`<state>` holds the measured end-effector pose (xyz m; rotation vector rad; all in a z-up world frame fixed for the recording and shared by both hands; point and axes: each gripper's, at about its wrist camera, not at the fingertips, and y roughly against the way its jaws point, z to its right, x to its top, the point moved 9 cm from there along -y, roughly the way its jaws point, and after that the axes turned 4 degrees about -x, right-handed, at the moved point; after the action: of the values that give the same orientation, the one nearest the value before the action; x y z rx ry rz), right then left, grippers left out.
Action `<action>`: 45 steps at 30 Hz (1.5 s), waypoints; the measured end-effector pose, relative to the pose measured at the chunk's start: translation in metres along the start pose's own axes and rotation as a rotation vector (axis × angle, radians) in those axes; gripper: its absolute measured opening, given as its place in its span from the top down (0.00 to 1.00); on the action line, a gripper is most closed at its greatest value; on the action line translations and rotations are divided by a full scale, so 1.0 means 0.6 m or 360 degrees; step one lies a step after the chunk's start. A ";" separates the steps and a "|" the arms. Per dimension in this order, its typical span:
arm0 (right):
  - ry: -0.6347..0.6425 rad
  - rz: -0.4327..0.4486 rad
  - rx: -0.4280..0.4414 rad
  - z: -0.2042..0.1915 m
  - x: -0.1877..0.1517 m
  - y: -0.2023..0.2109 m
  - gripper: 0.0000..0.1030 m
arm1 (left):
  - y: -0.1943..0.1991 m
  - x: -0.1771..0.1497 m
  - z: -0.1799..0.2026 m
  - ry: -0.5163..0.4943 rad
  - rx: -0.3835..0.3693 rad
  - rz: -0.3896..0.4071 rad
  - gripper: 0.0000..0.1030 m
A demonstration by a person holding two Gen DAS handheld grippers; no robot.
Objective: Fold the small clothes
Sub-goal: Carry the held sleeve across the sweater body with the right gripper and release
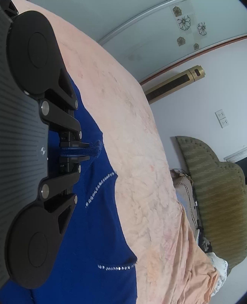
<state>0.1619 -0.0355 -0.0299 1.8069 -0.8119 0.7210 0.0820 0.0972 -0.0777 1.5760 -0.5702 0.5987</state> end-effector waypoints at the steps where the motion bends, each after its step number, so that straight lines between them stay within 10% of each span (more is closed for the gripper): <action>1: 0.0006 0.0002 0.0006 -0.004 -0.002 -0.003 0.91 | -0.001 -0.001 -0.001 0.0001 0.0000 -0.0007 0.00; 13: 0.0016 -0.0236 0.0031 -0.024 -0.055 -0.073 0.89 | -0.005 -0.004 0.002 -0.0020 0.0005 -0.0016 0.00; 26: -0.0177 -0.0119 0.0280 -0.016 -0.024 0.005 0.76 | -0.004 -0.003 0.006 -0.0026 0.0026 -0.0022 0.00; 31: -0.0176 -0.0374 0.0154 0.010 -0.065 -0.030 0.73 | 0.008 -0.006 0.013 -0.0060 0.0027 0.0002 0.00; 34: -0.0233 -0.0319 0.0200 0.009 -0.067 -0.012 0.73 | 0.016 -0.010 0.013 -0.0078 0.0048 0.0010 0.00; 37: -0.0170 -0.0264 0.0242 0.001 -0.060 0.008 0.54 | 0.020 -0.018 0.012 -0.0079 0.0057 -0.0008 0.00; 45: -0.0046 -0.0245 0.0125 0.014 -0.081 0.067 0.53 | 0.052 -0.051 -0.014 -0.0024 0.0109 -0.0010 0.00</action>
<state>0.1017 -0.0452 -0.0485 1.9308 -0.6629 0.6352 0.0382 0.1031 -0.0746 1.6477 -0.5609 0.6077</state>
